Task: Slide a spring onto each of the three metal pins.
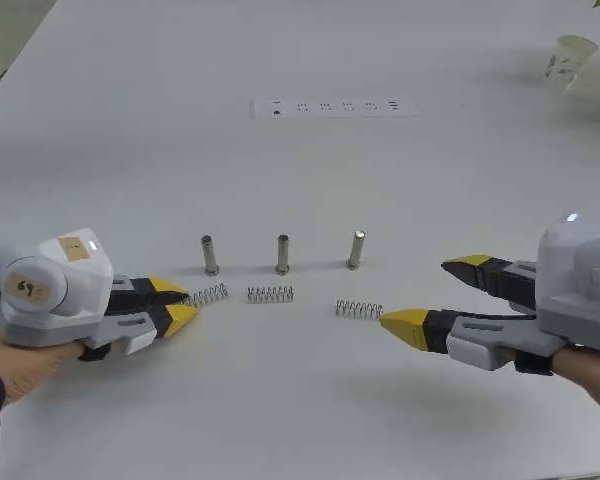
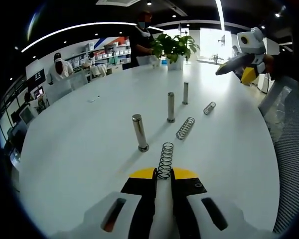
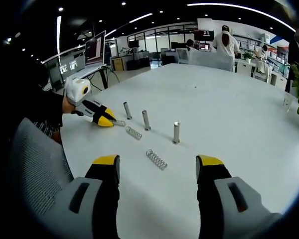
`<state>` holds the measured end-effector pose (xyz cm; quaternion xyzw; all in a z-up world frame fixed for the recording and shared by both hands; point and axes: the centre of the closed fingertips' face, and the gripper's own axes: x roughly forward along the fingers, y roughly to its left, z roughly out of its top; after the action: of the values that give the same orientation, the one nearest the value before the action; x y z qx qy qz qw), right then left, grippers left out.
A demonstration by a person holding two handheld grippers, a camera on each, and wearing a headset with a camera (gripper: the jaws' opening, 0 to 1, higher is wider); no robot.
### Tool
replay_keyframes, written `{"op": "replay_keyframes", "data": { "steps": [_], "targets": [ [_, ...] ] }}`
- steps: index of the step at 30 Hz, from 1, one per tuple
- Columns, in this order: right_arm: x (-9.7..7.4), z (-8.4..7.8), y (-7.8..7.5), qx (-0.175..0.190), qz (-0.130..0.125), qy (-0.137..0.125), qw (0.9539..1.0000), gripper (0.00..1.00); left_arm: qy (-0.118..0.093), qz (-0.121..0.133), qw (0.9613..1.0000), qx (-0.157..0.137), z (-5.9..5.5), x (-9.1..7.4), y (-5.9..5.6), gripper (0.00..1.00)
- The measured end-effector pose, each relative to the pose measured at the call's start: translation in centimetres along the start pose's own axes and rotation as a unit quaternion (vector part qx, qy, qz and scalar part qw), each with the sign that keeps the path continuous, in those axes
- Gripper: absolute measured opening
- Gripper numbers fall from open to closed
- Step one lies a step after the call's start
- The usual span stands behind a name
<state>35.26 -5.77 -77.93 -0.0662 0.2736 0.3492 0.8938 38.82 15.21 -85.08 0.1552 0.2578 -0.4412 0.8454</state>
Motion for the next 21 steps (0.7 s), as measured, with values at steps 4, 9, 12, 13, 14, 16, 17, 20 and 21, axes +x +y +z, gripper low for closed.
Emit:
{"op": "replay_keyframes", "data": {
  "steps": [4,9,12,13,14,16,17,20,21],
  "targets": [
    [0.0,0.0,0.1,-0.001,0.003,0.0,1.0,0.63,-0.003,-0.006,1.0,-0.001,0.3,-0.3,-0.7,0.07],
    [0.0,0.1,0.3,-0.004,0.005,-0.001,1.0,0.63,-0.007,-0.019,0.9997,0.013,0.8,-0.9,-2.1,0.07],
    [0.0,0.2,0.6,-0.007,0.01,-0.003,0.9999,0.62,-0.011,-0.024,0.9995,0.018,1.1,-1.4,-2.9,0.07],
    [0.0,0.3,0.7,-0.009,0.012,-0.004,0.9999,0.62,-0.014,-0.026,0.9994,0.019,1.3,-1.6,-3.2,0.07],
    [0.0,0.4,0.8,-0.01,0.013,-0.004,0.9999,0.62,-0.016,-0.028,0.9993,0.021,1.4,-1.7,-3.4,0.07],
    [0.0,0.5,1.0,-0.011,0.017,-0.006,0.9998,0.62,-0.02,-0.035,0.9988,0.027,1.9,-2.0,-4.1,0.07],
    [0.0,0.5,1.0,-0.011,0.017,-0.007,0.9998,0.62,-0.021,-0.04,0.9984,0.033,2.1,-2.1,-4.5,0.07],
    [0.0,0.6,1.4,-0.015,0.024,-0.007,0.9996,0.62,-0.028,-0.051,0.9973,0.045,3.1,-2.2,-5.5,0.07],
    [0.0,0.6,1.5,-0.016,0.026,-0.007,0.9995,0.62,-0.03,-0.054,0.9969,0.048,3.4,-2.2,-5.8,0.07]
  ]
}}
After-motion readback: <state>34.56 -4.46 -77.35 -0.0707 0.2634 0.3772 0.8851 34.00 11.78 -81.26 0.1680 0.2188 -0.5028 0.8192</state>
